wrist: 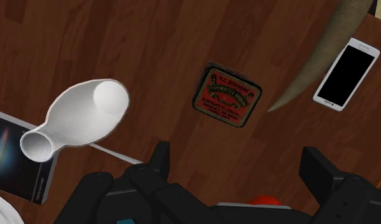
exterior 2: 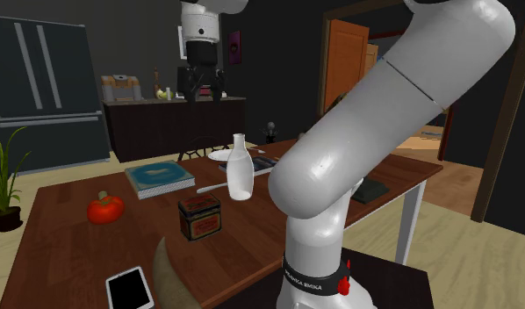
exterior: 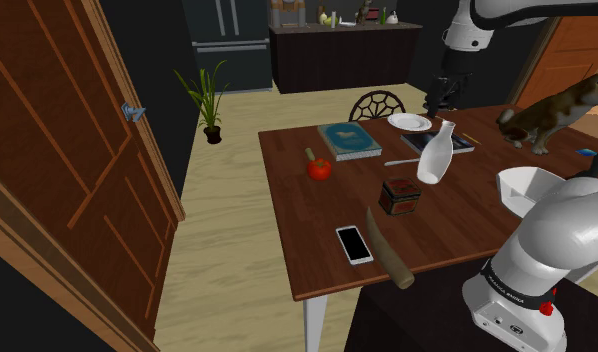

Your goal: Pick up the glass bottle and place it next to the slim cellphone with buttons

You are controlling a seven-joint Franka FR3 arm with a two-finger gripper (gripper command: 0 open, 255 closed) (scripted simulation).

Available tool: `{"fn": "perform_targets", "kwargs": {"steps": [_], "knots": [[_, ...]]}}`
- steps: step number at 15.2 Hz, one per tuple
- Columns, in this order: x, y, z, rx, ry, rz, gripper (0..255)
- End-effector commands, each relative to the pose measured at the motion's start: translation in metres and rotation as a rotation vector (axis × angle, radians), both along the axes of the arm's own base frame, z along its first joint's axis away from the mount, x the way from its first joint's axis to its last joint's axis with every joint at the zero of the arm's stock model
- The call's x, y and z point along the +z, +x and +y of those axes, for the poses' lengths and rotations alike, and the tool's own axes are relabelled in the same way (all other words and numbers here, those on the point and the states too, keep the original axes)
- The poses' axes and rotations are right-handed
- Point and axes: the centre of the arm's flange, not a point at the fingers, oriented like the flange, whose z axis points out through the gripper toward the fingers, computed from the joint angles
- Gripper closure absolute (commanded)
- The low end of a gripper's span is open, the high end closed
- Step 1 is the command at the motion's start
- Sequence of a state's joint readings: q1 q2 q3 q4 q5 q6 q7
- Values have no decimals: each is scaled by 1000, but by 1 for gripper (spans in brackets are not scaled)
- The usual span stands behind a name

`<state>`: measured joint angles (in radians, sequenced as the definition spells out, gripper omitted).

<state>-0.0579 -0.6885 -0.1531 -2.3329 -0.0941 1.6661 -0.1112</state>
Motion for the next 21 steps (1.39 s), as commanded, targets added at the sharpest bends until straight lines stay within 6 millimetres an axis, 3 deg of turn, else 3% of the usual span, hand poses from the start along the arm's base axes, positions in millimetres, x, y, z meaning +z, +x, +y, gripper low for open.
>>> {"fn": "perform_targets", "kwargs": {"steps": [1, 18, 19, 21], "knots": [[-11, 5, -24, 0, 2, 3, 0], [-104, 50, -227, -10, 20, 33, 0], [-109, 53, -238, -11, 21, 34, 0], [-120, 52, -237, -11, 21, 34, 0]]}}
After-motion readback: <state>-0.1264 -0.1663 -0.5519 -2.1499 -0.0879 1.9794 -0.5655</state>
